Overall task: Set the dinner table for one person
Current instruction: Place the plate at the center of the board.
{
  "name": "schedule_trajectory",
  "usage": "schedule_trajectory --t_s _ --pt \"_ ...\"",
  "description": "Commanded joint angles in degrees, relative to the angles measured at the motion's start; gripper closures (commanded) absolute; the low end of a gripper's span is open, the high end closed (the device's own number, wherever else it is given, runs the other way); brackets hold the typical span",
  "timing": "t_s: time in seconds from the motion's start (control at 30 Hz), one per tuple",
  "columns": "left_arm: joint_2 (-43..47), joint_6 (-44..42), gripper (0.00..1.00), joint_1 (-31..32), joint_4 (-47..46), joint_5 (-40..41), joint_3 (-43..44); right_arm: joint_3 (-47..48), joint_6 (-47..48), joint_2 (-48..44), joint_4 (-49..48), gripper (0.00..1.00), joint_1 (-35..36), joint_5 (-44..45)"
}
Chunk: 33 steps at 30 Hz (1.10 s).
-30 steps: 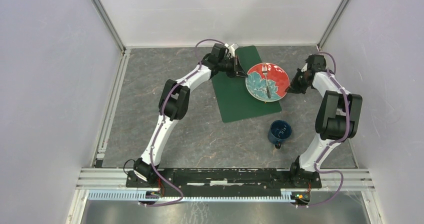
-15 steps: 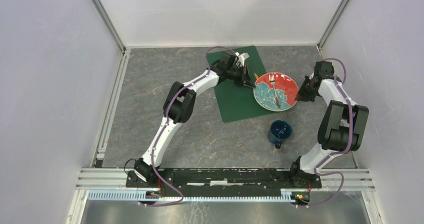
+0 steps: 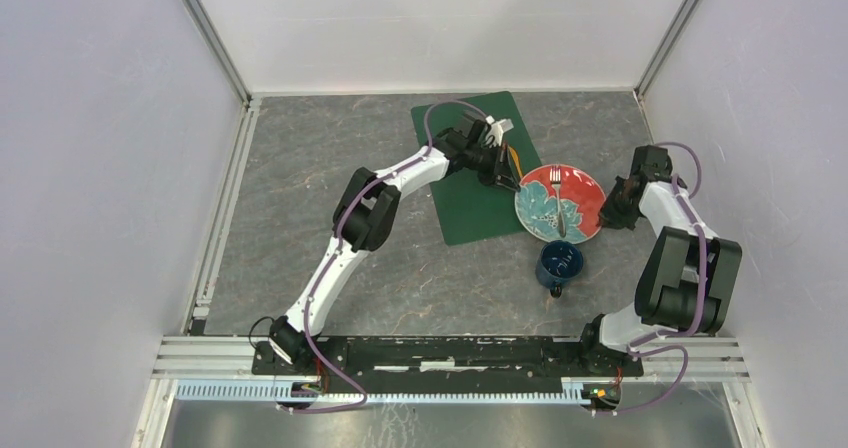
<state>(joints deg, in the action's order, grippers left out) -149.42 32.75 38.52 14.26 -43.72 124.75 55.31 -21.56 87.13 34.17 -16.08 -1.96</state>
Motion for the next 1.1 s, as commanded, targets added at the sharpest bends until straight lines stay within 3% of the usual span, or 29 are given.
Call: schedule_trajectory --t_s 0.0,0.67,0.9,0.97,1.07 --pt "6.1 -1.8 0.98 1.6 -3.1 -5.5 1.1 -1.5 -0.8 -3.6 -1.1 1.0 -0.7 3.6" --pt "7.3 -3.7 0.98 4.4 -1.7 -5.8 -0.5 -6.0 1.0 -9.2 3.0 1.0 -6.9 7.2" --pt "7.3 -4.3 0.92 4.4 -0.9 -5.6 -0.5 -4.1 0.1 -7.9 1.6 1.0 -7.1 5.6" --pt "7.4 -4.8 0.86 4.4 -0.4 -5.3 -0.5 -3.1 0.1 -7.0 1.3 1.0 -7.0 4.9" --pt "7.4 -5.0 0.81 4.2 -0.2 -5.1 -0.4 -2.6 0.0 -6.3 0.6 0.9 -7.1 3.9"
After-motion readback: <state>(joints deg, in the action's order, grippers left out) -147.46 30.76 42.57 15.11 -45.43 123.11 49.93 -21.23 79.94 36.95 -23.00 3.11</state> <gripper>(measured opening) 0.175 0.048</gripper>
